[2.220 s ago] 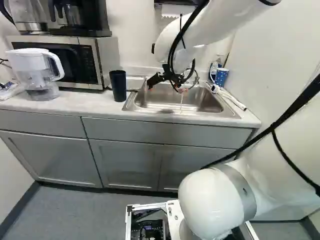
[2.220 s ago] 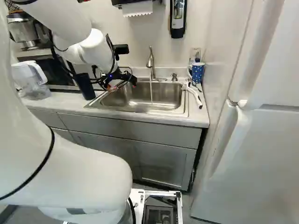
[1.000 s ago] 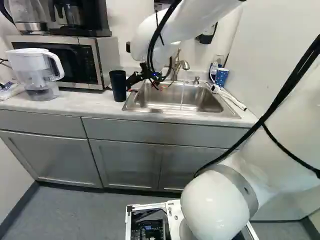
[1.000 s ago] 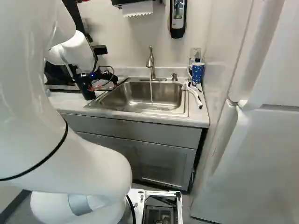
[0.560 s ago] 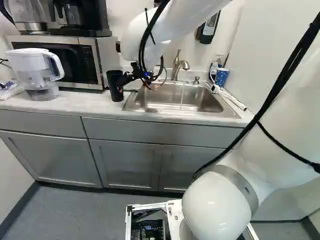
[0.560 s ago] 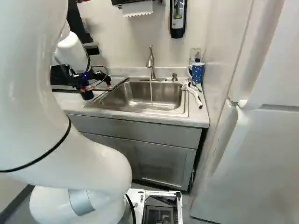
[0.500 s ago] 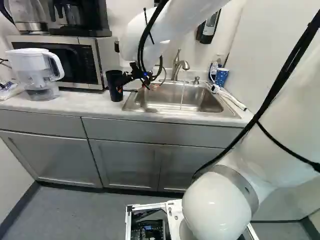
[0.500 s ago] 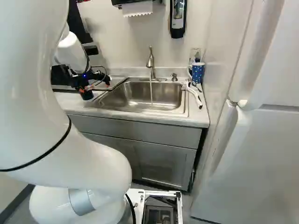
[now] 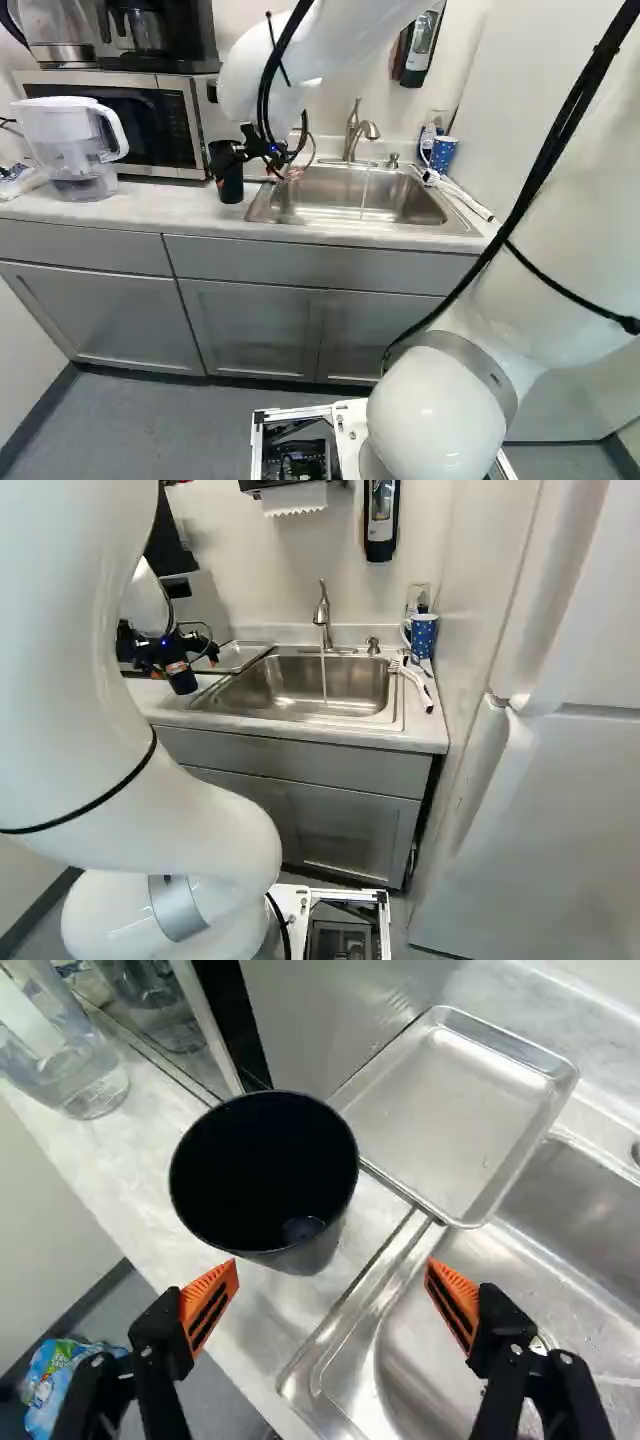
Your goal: Rinse the cup and place it in the tray
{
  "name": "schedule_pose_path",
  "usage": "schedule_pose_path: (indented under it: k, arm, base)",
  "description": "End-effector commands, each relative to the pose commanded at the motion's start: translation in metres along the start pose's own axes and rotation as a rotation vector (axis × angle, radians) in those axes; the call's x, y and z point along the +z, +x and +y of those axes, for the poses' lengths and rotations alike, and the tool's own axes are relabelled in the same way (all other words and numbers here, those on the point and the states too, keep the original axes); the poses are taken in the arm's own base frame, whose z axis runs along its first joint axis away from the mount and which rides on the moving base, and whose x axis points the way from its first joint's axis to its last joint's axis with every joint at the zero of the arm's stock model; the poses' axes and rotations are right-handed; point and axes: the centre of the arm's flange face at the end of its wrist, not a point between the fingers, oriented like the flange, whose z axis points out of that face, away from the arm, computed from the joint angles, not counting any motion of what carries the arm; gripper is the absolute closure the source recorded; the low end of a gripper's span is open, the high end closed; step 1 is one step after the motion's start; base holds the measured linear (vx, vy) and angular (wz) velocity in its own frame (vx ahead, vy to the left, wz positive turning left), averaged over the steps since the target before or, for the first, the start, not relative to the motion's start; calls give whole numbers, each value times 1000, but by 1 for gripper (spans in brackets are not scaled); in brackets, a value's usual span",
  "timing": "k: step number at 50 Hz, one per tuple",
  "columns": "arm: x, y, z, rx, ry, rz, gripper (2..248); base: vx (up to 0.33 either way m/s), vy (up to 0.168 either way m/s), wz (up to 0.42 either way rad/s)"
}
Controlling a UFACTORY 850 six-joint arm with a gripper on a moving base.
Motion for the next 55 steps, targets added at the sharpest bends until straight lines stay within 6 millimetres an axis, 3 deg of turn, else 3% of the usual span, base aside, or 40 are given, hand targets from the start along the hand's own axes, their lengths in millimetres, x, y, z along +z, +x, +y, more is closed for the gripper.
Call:
schedule_pose_path:
  k: [28, 55]
  arm:
    - [24, -2, -6, -9, 9, 67, 3]
    - [39, -17, -17, -24, 26, 156, 3]
  base:
    - [0, 0, 0]
    - [0, 0, 0]
